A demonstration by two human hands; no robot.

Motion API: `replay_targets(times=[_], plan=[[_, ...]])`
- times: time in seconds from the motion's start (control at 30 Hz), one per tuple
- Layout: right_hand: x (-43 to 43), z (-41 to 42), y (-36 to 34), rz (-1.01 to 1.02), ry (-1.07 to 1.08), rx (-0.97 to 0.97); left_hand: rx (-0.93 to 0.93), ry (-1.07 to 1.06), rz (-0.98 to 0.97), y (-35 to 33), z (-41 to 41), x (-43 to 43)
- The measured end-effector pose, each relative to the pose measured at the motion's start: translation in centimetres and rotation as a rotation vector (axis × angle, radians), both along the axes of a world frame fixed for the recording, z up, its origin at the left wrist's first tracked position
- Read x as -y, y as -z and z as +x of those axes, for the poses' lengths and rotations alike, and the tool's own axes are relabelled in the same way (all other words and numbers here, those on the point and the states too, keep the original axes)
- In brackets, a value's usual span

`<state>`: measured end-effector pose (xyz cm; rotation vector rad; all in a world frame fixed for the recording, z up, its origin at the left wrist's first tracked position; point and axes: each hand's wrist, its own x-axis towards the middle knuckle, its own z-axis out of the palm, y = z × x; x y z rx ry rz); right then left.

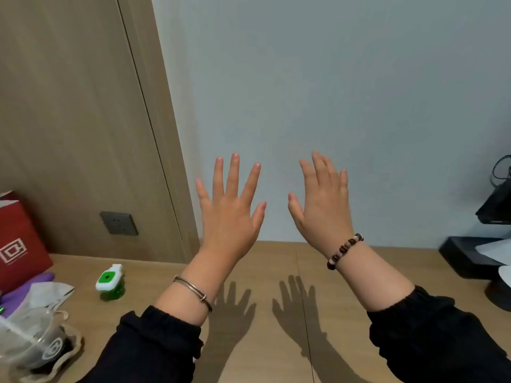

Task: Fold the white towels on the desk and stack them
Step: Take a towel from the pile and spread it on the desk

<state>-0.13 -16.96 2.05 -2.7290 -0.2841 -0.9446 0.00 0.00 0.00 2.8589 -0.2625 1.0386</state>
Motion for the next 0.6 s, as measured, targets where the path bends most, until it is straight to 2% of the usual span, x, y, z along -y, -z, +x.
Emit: replay_targets(times=[0.3, 0.6], plan=[[-5.2, -0.2, 5.8, -0.041, -0.255, -0.221, -0.182, -0.298, 0.002, 6.1, -5.9, -4.7], [-20.6, -10.4, 8.9, -0.135, -0.650, -0.335, -0.273, -0.677, -0.072, 8.4, -22.0, -17.3]])
